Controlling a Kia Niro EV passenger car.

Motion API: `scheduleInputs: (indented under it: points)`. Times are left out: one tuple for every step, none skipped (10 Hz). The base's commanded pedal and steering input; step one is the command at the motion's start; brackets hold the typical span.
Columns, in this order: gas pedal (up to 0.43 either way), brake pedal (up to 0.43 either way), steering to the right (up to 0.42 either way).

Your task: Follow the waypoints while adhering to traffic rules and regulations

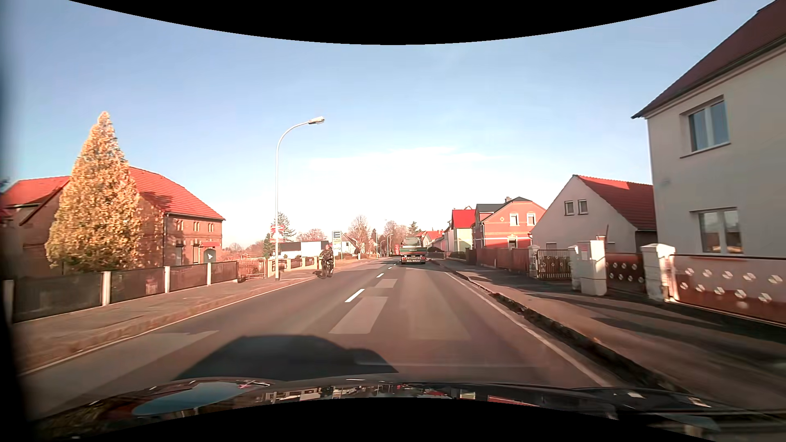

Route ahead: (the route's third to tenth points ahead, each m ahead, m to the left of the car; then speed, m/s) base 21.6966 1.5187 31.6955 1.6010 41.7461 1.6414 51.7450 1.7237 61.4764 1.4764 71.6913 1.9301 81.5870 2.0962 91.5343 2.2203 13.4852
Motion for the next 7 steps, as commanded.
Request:
scheduleInputs:
  points:
    - [0.087, 0.0, -0.001]
    - [0.087, 0.0, -0.001]
    - [0.087, 0.0, -0.002]
    - [0.087, 0.0, -0.002]
    - [0.087, 0.0, -0.002]
    - [0.087, 0.0, -0.002]
    - [0.087, 0.0, -0.002]
